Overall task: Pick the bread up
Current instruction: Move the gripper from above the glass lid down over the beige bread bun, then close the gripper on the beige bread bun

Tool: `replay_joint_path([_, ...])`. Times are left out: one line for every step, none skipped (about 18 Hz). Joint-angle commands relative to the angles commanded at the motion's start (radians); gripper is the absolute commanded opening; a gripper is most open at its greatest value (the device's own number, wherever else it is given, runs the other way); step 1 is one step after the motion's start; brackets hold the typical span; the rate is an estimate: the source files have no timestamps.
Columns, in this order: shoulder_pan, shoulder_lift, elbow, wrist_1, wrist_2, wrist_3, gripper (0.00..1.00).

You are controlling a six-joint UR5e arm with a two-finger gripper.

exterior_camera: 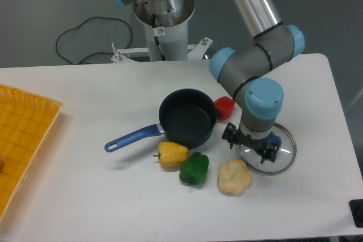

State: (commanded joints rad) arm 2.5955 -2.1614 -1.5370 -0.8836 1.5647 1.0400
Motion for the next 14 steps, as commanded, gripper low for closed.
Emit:
replay_joint_path([0.000,0.000,-0.002,-0.002,0.000,0.002,1.00])
replay_joint_path([0.000,0.000,-0.008,-0.003,-0.002,0.002,1.00])
replay_joint_path([0.000,-0.002,-0.009,-0.003,-0.002,0.003,1.00])
replay_joint_path([-0.002,-0.005,-0.012,-0.005,0.000,0.003,1.00])
replay_joint_path([-0.002,-0.008,-0.018,-0.005,0.000,0.003,1.00])
replay_joint_path([-0.002,-0.008,-0.028,-0.005,0.000,0.005,1.00])
replay_joint_path([-0.002,-0.008,-0.031,-0.003,-0.002,0.008,1.00])
replay_joint_path([-0.002,-0.008,-0.037,-0.003,-0.002,0.017,1.00])
replay_joint_path([-0.002,-0.009,-0.038,-0.005,-0.002,0.023,1.00])
replay_joint_path([-0.002,-0.009,-0.040,-0.005,-0.002,0.025,1.00])
replay_joint_path([-0.002,-0.009,-0.043,-0.005,-0.002,0.025,1.00])
replay_joint_path([-0.002,-0.009,-0.043,-0.005,-0.002,0.025,1.00])
replay_joint_path([-0.002,-0.009,-0.043,-0.005,-0.002,0.025,1.00])
replay_joint_path([-0.002,-0.011,-0.043,-0.003,-0.002,0.025,0.99])
